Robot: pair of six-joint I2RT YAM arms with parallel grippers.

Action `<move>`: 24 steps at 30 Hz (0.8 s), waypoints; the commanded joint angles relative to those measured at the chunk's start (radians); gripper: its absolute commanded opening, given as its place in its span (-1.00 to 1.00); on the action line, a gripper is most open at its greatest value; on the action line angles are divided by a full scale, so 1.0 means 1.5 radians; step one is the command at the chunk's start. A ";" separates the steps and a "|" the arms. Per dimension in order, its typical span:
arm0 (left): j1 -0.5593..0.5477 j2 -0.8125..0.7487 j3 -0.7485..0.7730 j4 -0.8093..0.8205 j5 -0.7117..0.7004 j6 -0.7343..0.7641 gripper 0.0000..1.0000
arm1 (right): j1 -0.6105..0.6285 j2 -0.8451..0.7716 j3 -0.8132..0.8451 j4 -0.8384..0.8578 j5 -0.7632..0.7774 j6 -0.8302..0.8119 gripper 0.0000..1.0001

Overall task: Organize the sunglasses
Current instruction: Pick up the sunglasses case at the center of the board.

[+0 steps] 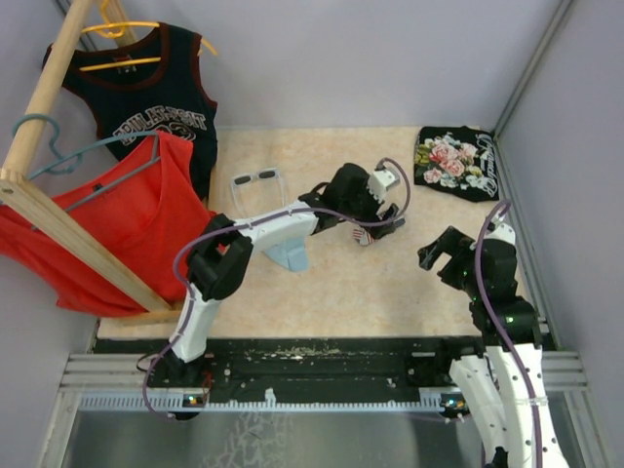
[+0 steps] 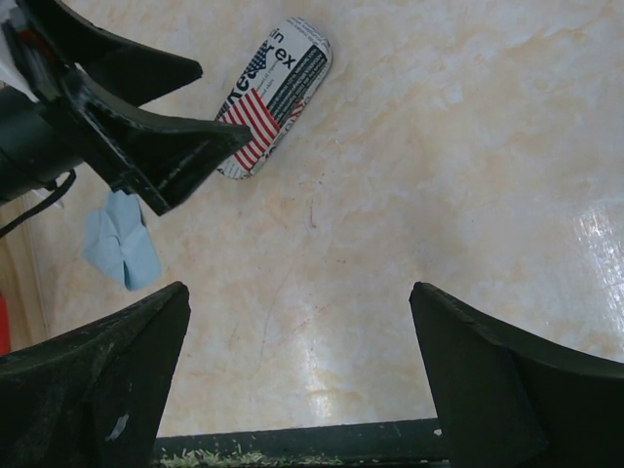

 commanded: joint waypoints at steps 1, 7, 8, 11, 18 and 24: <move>-0.013 0.021 0.023 -0.031 -0.004 0.079 1.00 | -0.003 -0.007 -0.002 0.035 -0.012 0.005 0.91; -0.015 0.050 0.052 -0.058 -0.010 0.120 1.00 | -0.004 -0.008 -0.007 0.040 -0.026 0.001 0.90; -0.016 0.057 0.060 -0.065 -0.015 0.127 1.00 | -0.004 -0.008 -0.008 0.040 -0.027 0.001 0.90; -0.016 0.078 0.083 -0.086 -0.033 0.142 1.00 | -0.003 -0.009 -0.010 0.041 -0.033 0.000 0.89; -0.015 0.114 0.120 -0.115 -0.050 0.169 1.00 | -0.003 -0.011 -0.013 0.045 -0.048 -0.004 0.87; -0.015 0.127 0.127 -0.120 -0.042 0.171 0.97 | -0.003 -0.011 -0.015 0.045 -0.050 -0.004 0.86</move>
